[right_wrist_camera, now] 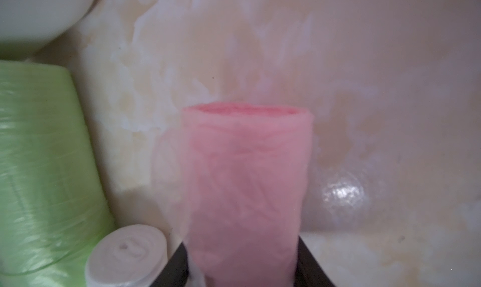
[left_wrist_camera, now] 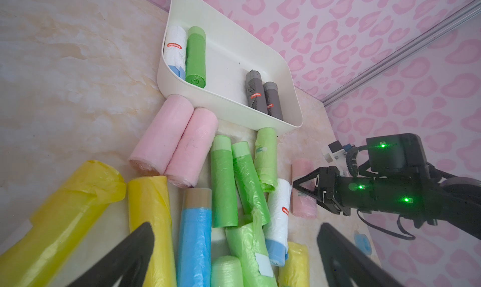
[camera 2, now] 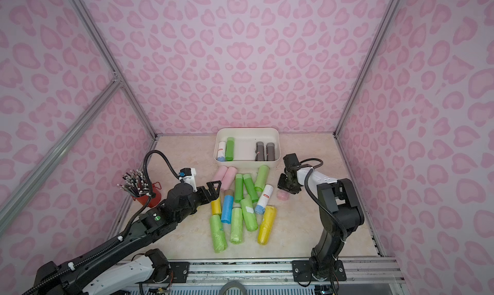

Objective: Put the roll of trash bags into the storage box
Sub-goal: Pick up the roll of trash bags from the center of the board, then place the roll of trash bags in the storage box.

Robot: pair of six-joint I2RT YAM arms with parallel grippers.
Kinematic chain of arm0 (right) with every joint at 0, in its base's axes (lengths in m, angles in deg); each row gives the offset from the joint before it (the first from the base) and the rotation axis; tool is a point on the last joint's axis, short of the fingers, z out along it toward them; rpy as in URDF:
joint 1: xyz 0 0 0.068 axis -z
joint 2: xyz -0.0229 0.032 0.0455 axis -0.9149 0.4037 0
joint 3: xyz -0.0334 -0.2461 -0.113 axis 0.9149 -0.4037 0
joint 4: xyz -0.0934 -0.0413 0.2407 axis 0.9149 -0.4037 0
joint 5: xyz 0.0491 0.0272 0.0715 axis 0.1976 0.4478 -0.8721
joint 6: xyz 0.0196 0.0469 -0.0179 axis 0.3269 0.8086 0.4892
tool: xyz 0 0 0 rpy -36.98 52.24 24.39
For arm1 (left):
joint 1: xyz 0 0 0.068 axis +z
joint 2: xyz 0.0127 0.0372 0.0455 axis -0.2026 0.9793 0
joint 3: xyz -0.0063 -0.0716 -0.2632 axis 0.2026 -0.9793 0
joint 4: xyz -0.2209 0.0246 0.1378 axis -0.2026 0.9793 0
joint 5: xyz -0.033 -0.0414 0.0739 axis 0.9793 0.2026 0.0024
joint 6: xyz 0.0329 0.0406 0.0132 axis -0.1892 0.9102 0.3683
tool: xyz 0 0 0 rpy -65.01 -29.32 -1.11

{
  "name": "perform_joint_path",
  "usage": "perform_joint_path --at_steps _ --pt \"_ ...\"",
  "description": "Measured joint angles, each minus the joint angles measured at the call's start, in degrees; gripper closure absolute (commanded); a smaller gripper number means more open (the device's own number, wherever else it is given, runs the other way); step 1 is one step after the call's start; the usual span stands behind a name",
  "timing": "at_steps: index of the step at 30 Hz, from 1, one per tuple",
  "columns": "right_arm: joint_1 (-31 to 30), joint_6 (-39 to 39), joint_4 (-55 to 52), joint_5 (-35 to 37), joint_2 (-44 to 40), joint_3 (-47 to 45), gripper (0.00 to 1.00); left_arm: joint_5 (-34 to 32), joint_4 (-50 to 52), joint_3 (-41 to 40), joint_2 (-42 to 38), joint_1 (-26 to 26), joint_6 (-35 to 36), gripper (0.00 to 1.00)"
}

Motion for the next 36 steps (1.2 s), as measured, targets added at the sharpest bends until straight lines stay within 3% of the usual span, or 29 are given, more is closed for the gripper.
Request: perform_joint_path --at_steps 12,20,30,36 --pt "-0.4 2.4 -2.8 -2.3 -8.6 -2.4 0.64 -0.4 2.7 -0.5 -2.4 0.0 -1.5 0.00" --pt "-3.6 3.8 -4.9 -3.1 -12.3 2.0 0.65 -0.5 3.1 0.8 -1.3 0.1 -1.4 0.00" --pt "-7.1 4.0 -6.4 -3.4 -9.1 12.1 0.65 -0.3 2.9 5.0 -0.6 0.2 -0.9 0.00" --pt "-7.5 2.8 -7.3 -3.4 -2.9 20.9 0.65 -1.5 2.9 8.2 1.6 0.4 0.7 0.00"
